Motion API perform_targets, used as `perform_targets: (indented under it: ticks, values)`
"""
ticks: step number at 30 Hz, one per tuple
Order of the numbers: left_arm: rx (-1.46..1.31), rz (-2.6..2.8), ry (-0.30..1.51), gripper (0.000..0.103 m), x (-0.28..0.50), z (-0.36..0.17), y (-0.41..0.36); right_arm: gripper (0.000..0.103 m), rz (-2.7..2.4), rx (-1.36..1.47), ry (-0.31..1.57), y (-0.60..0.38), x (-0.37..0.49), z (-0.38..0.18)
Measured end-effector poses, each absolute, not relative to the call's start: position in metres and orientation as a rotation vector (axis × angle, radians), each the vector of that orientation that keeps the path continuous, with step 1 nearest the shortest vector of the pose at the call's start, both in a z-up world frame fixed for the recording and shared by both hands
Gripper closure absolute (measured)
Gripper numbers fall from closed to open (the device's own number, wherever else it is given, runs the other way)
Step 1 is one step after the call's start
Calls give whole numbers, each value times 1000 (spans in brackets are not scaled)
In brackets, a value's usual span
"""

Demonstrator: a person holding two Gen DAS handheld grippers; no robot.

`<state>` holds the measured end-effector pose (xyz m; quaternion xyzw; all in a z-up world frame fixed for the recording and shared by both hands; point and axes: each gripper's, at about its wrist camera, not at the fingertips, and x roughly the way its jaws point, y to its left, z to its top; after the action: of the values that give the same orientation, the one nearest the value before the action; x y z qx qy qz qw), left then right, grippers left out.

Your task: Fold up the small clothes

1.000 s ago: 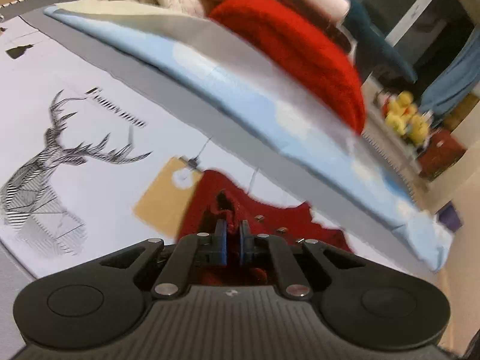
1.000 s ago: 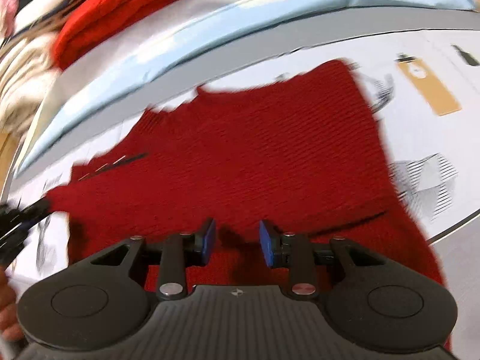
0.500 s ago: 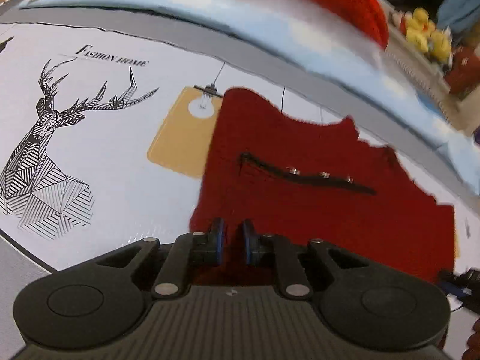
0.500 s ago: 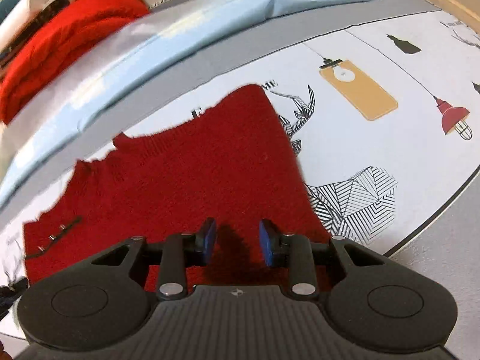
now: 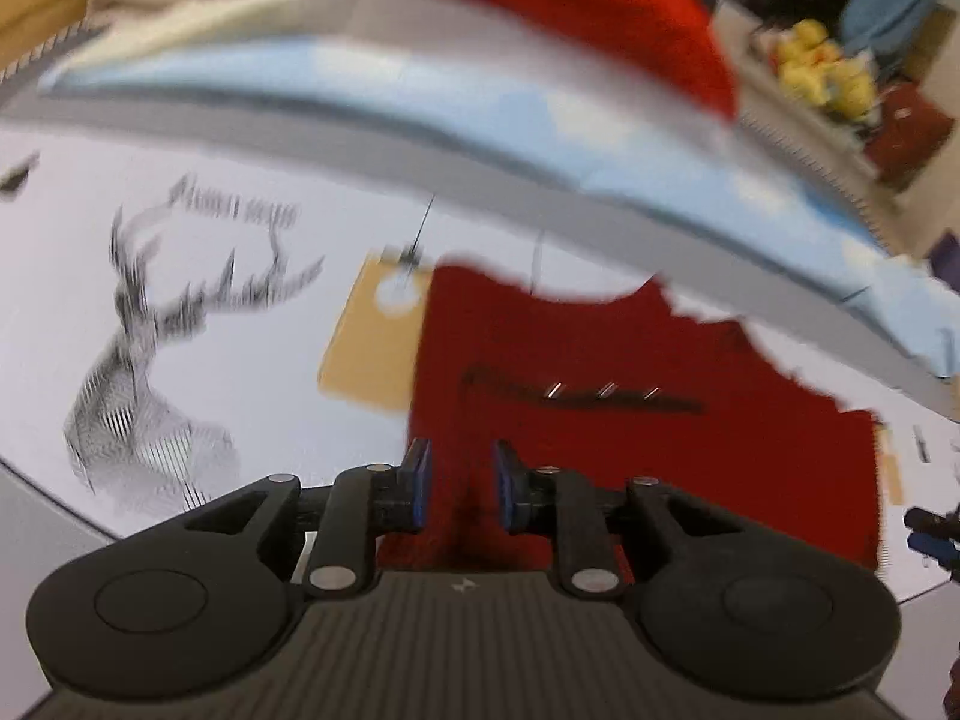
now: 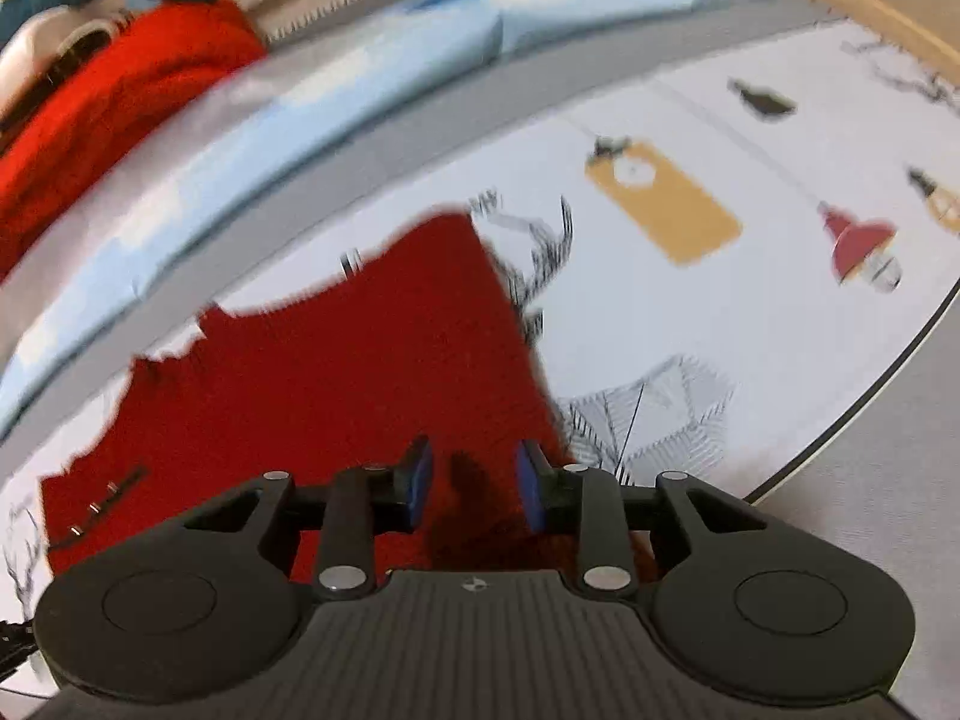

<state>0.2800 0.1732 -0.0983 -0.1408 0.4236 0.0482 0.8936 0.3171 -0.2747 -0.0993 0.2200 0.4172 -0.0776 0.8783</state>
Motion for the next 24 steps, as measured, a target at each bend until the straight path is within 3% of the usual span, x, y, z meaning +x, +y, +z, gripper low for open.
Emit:
perform_targets:
  ticks: [8, 15, 19, 24]
  values:
    - [-210, 48, 740, 81, 221, -30, 168, 71, -136, 452, 685, -287, 271, -17]
    - [-94, -12, 701, 81, 113, 14, 170, 68, -55, 474, 481, -308, 165, 62]
    - [-105, -37, 720, 81, 44, 9, 180, 64, -49, 446, 479, -327, 89, 57]
    - [-157, -24, 784, 81, -16, -25, 186, 64, -82, 420, 597, -350, 34, 2]
